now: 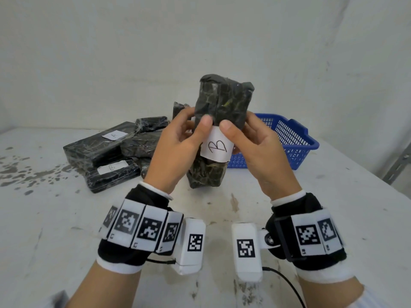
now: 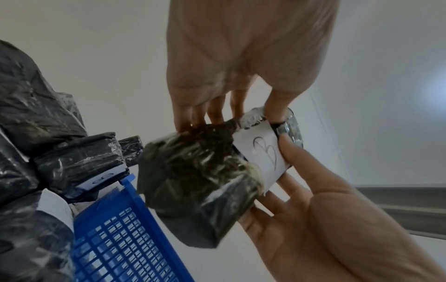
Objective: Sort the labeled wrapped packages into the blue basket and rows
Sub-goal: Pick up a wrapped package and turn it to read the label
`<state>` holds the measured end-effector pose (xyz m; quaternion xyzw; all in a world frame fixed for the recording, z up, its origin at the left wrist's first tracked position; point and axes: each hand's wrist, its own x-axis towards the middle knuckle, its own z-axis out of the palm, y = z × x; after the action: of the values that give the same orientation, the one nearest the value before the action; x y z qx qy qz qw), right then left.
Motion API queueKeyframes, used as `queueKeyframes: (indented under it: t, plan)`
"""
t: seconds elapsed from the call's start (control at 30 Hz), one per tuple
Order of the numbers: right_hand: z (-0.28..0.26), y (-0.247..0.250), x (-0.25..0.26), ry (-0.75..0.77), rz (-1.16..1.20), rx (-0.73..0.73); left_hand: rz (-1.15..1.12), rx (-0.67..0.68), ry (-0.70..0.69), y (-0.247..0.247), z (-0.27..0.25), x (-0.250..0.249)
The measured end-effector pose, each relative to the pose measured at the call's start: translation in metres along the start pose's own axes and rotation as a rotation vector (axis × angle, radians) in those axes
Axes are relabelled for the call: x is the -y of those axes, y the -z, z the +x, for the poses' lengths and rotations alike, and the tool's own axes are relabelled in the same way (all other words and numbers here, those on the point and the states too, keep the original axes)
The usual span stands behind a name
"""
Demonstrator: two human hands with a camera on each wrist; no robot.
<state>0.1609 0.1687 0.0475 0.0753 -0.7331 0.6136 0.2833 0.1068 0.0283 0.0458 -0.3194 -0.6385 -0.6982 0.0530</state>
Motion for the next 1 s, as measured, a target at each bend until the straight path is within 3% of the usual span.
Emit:
queueKeyframes:
  t: [0.3,0.6,1.0]
  plan:
    - [-0.002,0.0032,0.002,0.018,0.016,-0.005,0.107,0.024,-0.119,-0.0006,0.0004,-0.0005]
    - [-0.0032,0.0048,0.0085,0.02,0.037,0.052,0.037,-0.008,-0.158,0.0013,-0.0005,-0.0033]
    - [-0.0033,0.0004,0.004,0.035,0.03,0.043,-0.115,0.005,-0.103,-0.0003,-0.0027,-0.0066]
